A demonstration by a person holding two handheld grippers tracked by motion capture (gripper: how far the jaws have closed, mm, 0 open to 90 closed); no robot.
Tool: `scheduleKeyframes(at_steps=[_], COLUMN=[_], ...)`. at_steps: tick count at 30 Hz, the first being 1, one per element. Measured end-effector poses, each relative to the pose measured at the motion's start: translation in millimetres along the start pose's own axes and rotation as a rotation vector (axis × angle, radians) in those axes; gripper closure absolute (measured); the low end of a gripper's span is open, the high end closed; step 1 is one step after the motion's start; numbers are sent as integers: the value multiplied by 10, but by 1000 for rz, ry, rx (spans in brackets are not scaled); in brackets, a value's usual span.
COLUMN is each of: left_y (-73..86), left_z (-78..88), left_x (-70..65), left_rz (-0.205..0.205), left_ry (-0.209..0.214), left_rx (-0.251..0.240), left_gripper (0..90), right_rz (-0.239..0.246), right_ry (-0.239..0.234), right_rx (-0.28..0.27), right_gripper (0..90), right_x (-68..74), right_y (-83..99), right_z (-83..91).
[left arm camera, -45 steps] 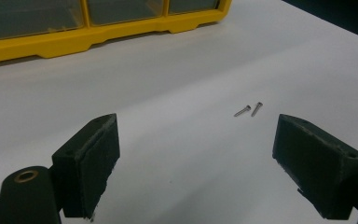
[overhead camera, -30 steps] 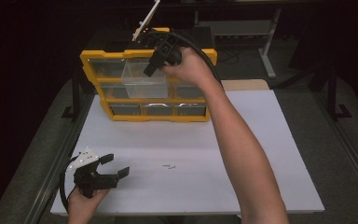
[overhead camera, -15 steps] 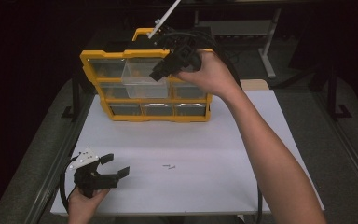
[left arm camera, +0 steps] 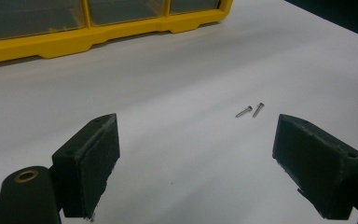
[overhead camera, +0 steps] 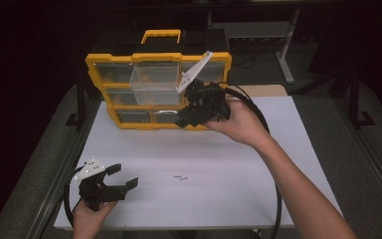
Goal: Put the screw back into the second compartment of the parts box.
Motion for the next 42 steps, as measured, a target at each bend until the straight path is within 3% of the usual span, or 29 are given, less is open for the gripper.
scheduleKeyframes(at_steps=[8, 15, 20, 33, 42], left_y=[-6, -5, -2, 0, 2], left_z=[-6, 18, 21, 14, 20], left_x=[15, 38, 38, 30, 36], left_rz=[-22, -3, -1, -5, -4], left_ry=[-1, -7, -7, -6, -6], left_rx=[-3, -3, -5, 1, 0], left_gripper=[144, 144, 144, 144, 144], right_rz=[-30, -47, -58, -55, -33], right_ry=[-37, -99, -128, -143, -127], right_rx=[60, 112, 139, 216, 265], right_gripper=[655, 654, 656, 683, 729], right_x=[85, 185, 242, 286, 253], right_y=[476, 802, 975, 1293, 1363], right_z=[-462, -941, -1190, -1560, -1736])
Point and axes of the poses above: each handheld gripper's, and its own axes: z roughly backward along the jaws, y roughly out of its underside, x roughly to its left, the point moved 10 cm from there along -z, roughly forward along the jaws, and after that the axes turned 4 degrees about -y, right-handed, at the moved point
